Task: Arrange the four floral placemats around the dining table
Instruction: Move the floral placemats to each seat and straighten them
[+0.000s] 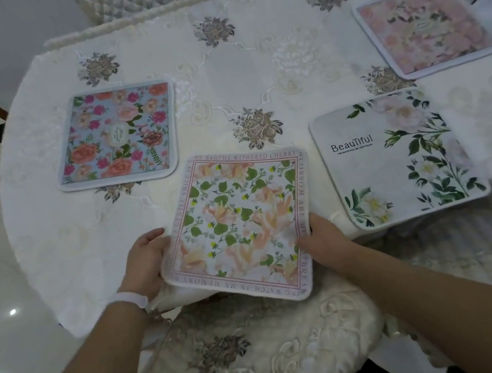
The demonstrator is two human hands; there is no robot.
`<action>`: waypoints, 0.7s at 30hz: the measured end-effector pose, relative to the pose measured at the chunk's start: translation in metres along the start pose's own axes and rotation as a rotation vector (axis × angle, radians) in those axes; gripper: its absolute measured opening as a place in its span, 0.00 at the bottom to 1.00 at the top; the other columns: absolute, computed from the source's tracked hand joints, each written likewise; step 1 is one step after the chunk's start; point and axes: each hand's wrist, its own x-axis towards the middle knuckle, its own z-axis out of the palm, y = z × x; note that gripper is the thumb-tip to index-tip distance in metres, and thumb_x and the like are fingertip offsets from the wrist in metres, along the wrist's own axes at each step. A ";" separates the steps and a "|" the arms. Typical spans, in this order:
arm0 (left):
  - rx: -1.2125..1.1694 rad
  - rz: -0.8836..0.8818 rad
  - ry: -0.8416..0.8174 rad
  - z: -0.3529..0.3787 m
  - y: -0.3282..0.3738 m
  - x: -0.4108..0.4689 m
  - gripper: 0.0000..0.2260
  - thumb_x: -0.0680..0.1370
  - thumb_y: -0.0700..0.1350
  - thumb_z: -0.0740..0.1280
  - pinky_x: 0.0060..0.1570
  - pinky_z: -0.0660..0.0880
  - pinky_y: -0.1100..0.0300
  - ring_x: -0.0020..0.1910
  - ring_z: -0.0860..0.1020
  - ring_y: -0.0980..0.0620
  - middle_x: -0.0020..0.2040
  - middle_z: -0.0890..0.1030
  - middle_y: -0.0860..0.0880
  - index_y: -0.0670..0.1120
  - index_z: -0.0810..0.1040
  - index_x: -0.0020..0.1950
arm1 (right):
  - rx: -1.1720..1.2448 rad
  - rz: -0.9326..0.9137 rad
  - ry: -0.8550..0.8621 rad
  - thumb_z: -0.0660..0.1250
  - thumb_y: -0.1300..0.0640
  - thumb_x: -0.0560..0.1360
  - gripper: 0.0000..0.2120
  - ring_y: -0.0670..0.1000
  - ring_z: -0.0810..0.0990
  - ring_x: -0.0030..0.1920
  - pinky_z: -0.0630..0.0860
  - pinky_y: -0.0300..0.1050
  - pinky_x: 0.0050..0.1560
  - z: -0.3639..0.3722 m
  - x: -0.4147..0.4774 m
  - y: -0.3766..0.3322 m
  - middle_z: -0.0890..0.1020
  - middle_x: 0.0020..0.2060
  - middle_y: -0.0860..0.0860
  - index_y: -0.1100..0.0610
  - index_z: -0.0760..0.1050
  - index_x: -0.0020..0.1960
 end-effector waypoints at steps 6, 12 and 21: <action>0.482 0.123 -0.068 0.021 0.021 0.012 0.07 0.77 0.42 0.67 0.39 0.79 0.53 0.40 0.84 0.44 0.47 0.84 0.43 0.45 0.77 0.54 | -0.121 -0.029 0.003 0.66 0.63 0.76 0.18 0.51 0.78 0.53 0.76 0.46 0.53 -0.010 0.005 -0.006 0.80 0.53 0.49 0.56 0.73 0.64; 0.475 0.275 0.004 0.013 0.009 -0.003 0.03 0.78 0.44 0.66 0.38 0.76 0.54 0.43 0.82 0.46 0.46 0.82 0.45 0.45 0.74 0.48 | -0.150 -0.056 0.154 0.64 0.62 0.75 0.11 0.54 0.80 0.49 0.77 0.49 0.47 -0.001 0.016 -0.017 0.81 0.49 0.52 0.56 0.73 0.57; 0.396 0.276 0.120 -0.028 -0.004 0.000 0.03 0.78 0.43 0.66 0.47 0.80 0.46 0.46 0.82 0.46 0.46 0.82 0.46 0.46 0.73 0.45 | -0.218 -0.118 0.168 0.62 0.61 0.77 0.11 0.52 0.78 0.46 0.72 0.42 0.37 0.029 0.046 -0.050 0.78 0.48 0.48 0.54 0.70 0.59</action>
